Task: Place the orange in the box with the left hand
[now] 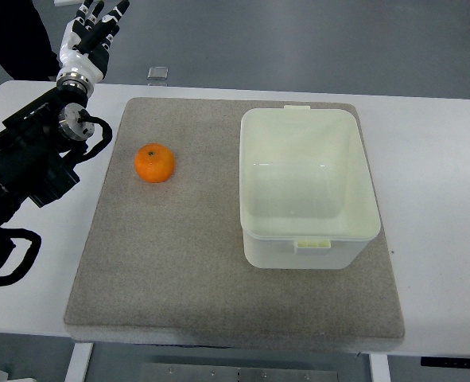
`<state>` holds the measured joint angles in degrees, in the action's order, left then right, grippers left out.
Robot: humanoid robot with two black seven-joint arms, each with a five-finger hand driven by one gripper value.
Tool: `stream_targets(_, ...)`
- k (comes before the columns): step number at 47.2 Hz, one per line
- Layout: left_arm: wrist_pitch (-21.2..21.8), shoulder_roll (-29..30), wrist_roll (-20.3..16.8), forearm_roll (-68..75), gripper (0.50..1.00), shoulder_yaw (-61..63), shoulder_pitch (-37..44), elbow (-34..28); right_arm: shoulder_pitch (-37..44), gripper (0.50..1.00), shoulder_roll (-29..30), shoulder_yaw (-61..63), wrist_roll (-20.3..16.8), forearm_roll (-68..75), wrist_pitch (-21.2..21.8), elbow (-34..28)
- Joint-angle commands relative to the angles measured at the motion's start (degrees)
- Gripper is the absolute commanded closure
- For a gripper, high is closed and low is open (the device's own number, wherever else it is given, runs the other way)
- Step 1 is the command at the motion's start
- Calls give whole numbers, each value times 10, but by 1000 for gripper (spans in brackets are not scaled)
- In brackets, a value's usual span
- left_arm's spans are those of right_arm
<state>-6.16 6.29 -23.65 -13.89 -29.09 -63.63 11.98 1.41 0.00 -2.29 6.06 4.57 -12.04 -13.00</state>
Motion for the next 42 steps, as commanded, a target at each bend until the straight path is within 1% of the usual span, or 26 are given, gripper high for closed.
stream_targets(1, 0, -1, -2, 0, 516, 0, 0, 1, 0, 556, 0, 0, 0, 0, 0, 0)
stream_targets(29, -1, -1, -3, -3, 512, 0, -6, 1, 0, 556, 0, 0, 0, 0, 0, 0)
stream_targets(42, 8, 1, -3, -3, 512, 0, -9, 0, 0, 556, 0, 0, 0, 0, 0, 0)
